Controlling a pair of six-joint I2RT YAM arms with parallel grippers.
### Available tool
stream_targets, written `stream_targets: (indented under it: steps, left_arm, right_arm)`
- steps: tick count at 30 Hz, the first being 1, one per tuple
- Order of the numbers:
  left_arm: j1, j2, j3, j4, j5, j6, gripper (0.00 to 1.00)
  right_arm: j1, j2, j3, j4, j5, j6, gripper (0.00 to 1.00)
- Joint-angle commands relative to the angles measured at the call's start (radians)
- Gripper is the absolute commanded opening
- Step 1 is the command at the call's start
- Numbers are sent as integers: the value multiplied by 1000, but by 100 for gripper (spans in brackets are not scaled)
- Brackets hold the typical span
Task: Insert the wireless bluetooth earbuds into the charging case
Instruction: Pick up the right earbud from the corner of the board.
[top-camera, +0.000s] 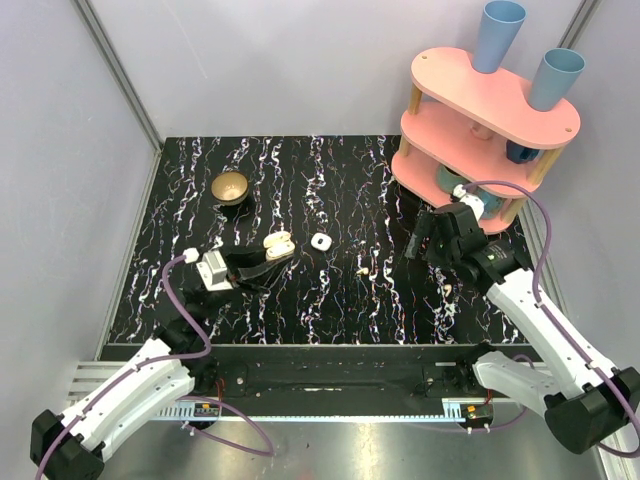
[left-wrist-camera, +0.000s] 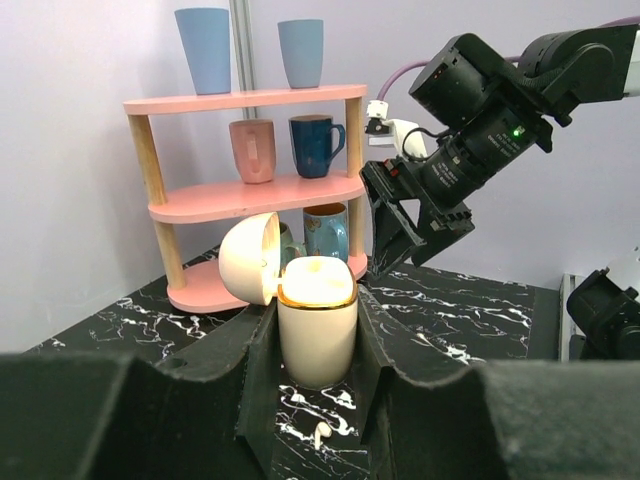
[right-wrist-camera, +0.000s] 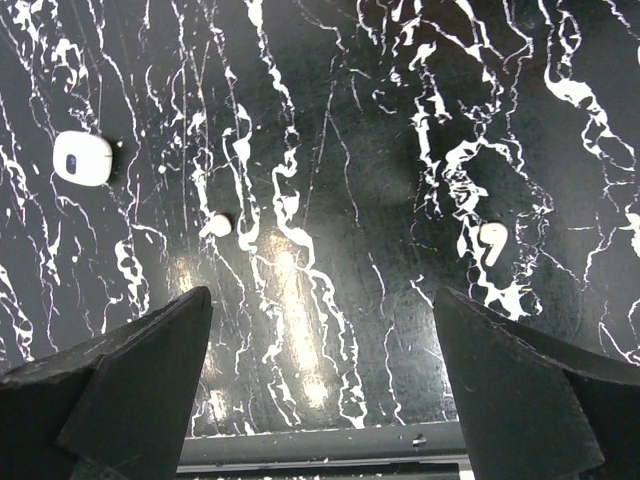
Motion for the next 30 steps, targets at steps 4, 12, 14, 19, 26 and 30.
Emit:
stream_targets:
  steps: [4,12,14,19,26,30]
  left_arm:
    - [-2,41,17,84,-12,3,0]
    - [-4,24,36,21,-24,30,0]
    - [-2,15,39,3,-28,43,0]
    - [-2,3,28,-22,-34,61,0]
    - [-2,4,28,-20,-44,72,0]
    - [-1,1,27,-26,-47,81,0]
  right_arm:
    - [-74,-3,-25,33,-96,-51,97]
    - [-82,74,-51,47,-38,-53,83]
    - [-97,85,-59,44,-9,-39,80]
    - [-207,126,-98,60,-111,-51,72]
    - [-359,138,-201,132,-182,-20,68]
    - [-369,155,-223,165,-153,3,65]
